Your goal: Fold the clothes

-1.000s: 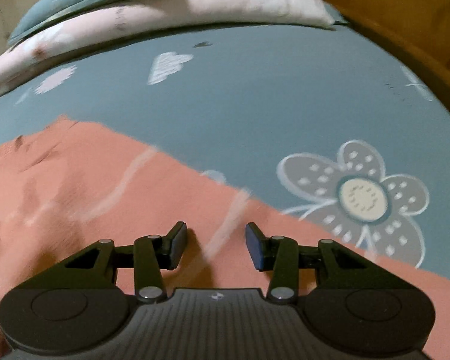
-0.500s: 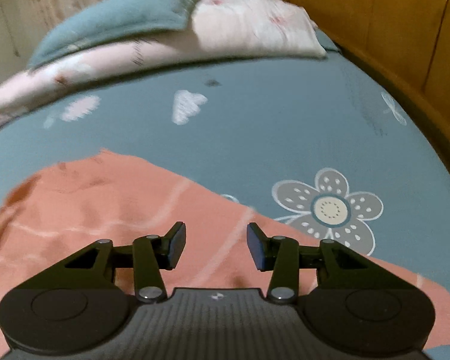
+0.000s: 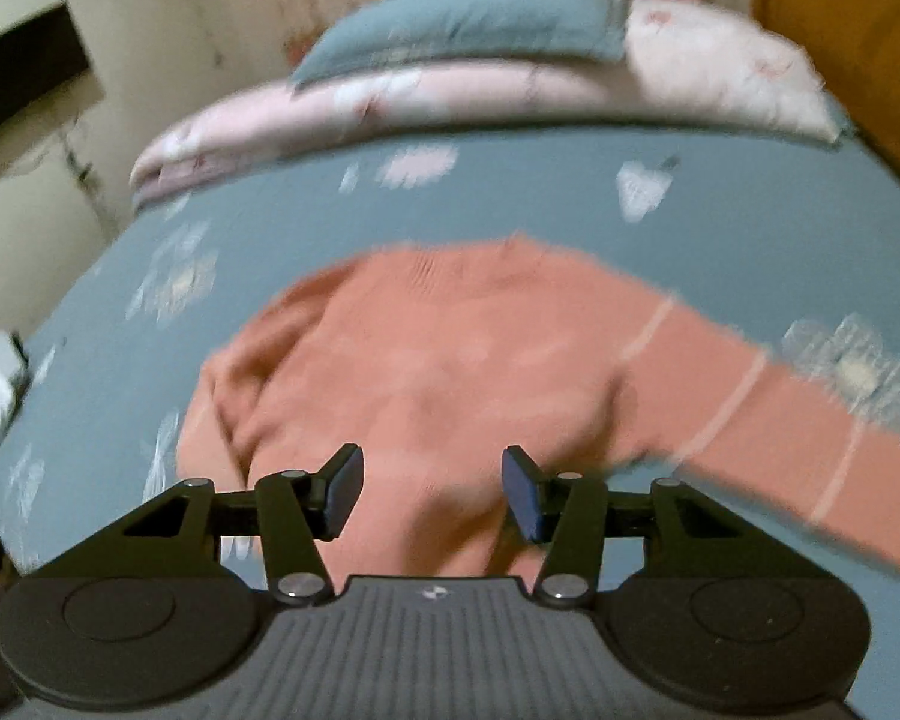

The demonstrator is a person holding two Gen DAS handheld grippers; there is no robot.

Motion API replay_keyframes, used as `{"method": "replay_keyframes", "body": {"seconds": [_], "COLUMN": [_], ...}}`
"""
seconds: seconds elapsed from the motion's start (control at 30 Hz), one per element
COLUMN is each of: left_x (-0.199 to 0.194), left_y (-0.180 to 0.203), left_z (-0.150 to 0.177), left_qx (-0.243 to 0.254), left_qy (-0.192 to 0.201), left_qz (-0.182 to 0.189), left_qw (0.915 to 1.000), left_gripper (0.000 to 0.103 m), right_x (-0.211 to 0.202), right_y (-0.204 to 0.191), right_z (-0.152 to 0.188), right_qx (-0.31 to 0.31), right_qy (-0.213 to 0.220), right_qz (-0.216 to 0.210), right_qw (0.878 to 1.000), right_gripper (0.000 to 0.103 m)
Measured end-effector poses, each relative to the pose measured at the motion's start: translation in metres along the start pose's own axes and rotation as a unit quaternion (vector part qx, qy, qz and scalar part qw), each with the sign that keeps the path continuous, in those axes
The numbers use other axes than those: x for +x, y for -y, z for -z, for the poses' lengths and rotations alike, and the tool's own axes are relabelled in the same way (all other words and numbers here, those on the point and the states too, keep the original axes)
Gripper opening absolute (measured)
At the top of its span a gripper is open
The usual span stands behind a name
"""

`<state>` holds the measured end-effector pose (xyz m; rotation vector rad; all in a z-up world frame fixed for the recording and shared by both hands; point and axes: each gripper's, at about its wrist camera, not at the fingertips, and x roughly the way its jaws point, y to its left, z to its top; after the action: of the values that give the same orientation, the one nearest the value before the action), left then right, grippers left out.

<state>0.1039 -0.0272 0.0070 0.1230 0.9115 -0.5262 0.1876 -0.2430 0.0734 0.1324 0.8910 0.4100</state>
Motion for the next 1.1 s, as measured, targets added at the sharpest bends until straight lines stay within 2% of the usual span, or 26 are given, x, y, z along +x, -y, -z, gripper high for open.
{"method": "replay_keyframes", "body": {"seconds": [0.13, 0.23, 0.37, 0.47, 0.53, 0.63, 0.73, 0.93, 1.1], "left_x": [-0.006, -0.006, -0.005, 0.001, 0.008, 0.024, 0.038, 0.063, 0.084], "left_y": [-0.01, -0.018, -0.023, -0.022, -0.02, -0.014, -0.007, 0.007, 0.012], "left_z": [0.011, 0.018, 0.021, 0.022, 0.021, 0.021, 0.018, 0.01, 0.005], "left_qx": [-0.004, -0.007, 0.007, 0.034, 0.048, 0.075, 0.094, 0.14, 0.177], "left_qy": [0.015, 0.016, 0.028, 0.042, 0.044, 0.048, 0.055, 0.068, 0.062], "left_qz": [-0.033, -0.051, -0.065, -0.083, -0.086, -0.094, -0.097, -0.1, -0.119], "left_qw": [0.9993, 0.9985, 0.9975, 0.9951, 0.9941, 0.9916, 0.9893, 0.9827, 0.9751], "left_gripper": [0.061, 0.06, 0.057, 0.049, 0.045, 0.034, 0.028, 0.028, 0.028], "right_x": [0.032, 0.047, 0.042, 0.025, 0.016, 0.01, 0.011, 0.019, 0.025], "right_y": [-0.01, -0.002, 0.01, 0.014, 0.017, 0.026, 0.034, 0.055, 0.064], "right_z": [0.048, 0.082, 0.112, 0.119, 0.118, 0.116, 0.116, 0.121, 0.127], "right_qx": [-0.006, 0.026, 0.072, 0.086, 0.081, 0.072, 0.075, 0.114, 0.138], "right_qy": [-0.037, -0.049, -0.025, 0.0, 0.016, 0.023, 0.024, 0.026, 0.046], "right_qz": [0.005, -0.004, -0.02, -0.026, -0.016, 0.001, 0.005, 0.0, 0.006], "right_qw": [0.999, 0.998, 0.997, 0.996, 0.996, 0.997, 0.997, 0.993, 0.989], "right_gripper": [0.056, 0.06, 0.06, 0.06, 0.061, 0.061, 0.061, 0.061, 0.061]}}
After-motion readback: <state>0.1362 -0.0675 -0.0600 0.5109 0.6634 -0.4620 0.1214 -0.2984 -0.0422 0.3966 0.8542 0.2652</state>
